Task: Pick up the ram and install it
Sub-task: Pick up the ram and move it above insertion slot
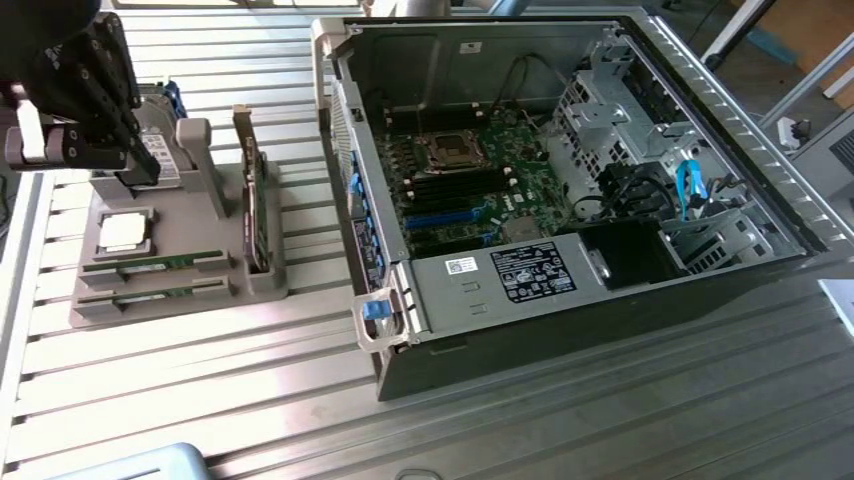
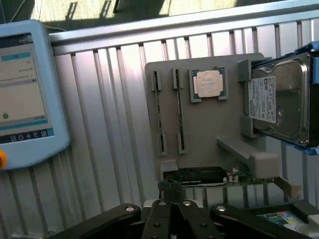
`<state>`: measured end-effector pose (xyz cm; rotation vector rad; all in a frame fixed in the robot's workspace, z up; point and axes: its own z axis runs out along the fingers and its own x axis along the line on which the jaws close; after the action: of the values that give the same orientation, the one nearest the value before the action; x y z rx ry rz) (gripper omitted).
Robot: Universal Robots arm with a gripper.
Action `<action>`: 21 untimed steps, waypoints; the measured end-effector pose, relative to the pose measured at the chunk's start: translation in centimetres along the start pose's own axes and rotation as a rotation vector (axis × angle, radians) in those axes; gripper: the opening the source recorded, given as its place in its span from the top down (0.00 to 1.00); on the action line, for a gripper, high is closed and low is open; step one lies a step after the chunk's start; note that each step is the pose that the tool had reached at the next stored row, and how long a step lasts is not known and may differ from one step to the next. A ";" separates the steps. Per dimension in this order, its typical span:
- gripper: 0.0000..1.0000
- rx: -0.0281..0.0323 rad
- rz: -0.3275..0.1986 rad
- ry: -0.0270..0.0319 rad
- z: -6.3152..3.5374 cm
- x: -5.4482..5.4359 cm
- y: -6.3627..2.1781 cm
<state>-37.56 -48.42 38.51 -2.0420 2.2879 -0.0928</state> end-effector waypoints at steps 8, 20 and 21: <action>0.89 -0.0026 -0.093 -0.0061 0.05 0.0 0.01; 0.89 -0.1369 -0.092 0.0030 0.29 0.0 -0.04; 0.89 -0.1369 -0.092 0.0031 0.29 0.0 -0.04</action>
<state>-37.50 -48.42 38.23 -2.2138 2.2603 0.0573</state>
